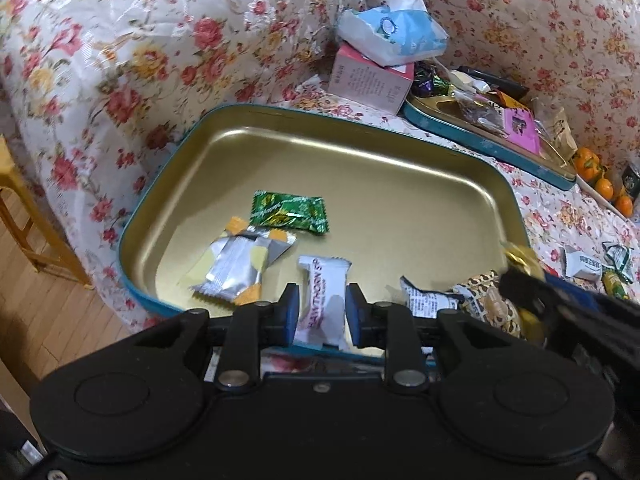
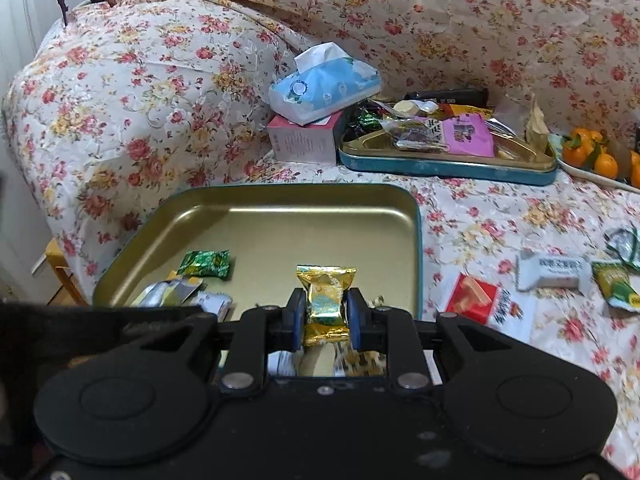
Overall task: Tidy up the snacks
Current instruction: 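Open the left gripper dropping the hawthorn packet while the right gripper releases the gold candy, then move both grippers away from the tray toward the remaining packets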
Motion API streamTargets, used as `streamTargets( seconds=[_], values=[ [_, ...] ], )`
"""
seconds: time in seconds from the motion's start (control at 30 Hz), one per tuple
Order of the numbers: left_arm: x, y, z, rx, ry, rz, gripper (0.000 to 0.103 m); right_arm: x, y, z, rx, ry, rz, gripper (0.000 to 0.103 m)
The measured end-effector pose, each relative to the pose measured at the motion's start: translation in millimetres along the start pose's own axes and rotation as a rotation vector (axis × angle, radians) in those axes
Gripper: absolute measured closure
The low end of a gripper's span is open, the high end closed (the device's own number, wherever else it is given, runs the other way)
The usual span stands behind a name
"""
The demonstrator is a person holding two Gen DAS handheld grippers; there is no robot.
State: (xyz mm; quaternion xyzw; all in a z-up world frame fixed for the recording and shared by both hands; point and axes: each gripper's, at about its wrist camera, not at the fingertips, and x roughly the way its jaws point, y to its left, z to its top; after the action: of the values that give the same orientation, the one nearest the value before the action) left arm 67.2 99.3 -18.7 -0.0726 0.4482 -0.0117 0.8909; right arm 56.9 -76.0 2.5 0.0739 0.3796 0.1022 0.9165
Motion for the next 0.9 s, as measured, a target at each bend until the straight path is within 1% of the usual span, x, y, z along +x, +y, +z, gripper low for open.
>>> streamTargets(
  seconds=[0.07, 0.13, 0.2, 0.37, 0.57, 0.7, 0.9],
  values=[
    [-3.3, 1.4, -3.2, -0.002, -0.004, 0.004, 0.068, 11.5, 2.9, 4.2, -0.009, 0.005, 0.003, 0.079],
    [-7.9, 2.2, -6.0, 0.003, -0.017, 0.009, 0.068, 18.5, 4.4, 7.0, -0.005, -0.008, 0.003, 0.077],
    [-11.8, 2.0, -6.9, 0.011, -0.028, 0.020, 0.068, 21.3, 5.0, 8.8, -0.003, -0.018, -0.006, 0.067],
    [-16.4, -1.4, -7.9, 0.029, -0.034, 0.014, 0.068, 12.5, -2.8, 4.7, 0.012, -0.031, -0.015, 0.066],
    [-18.7, -13.9, -11.8, 0.059, -0.037, 0.015, 0.068, -8.9, -21.1, -10.3, 0.071, -0.033, -0.019, 0.066],
    [-20.3, -23.9, -13.9, 0.076, -0.035, 0.015, 0.068, -24.1, -33.6, -18.3, 0.102, -0.044, -0.046, 0.066],
    [-21.6, -41.1, -17.9, 0.115, -0.028, 0.040, 0.068, -37.9, -52.5, -24.8, 0.140, -0.040, -0.077, 0.065]
  ],
)
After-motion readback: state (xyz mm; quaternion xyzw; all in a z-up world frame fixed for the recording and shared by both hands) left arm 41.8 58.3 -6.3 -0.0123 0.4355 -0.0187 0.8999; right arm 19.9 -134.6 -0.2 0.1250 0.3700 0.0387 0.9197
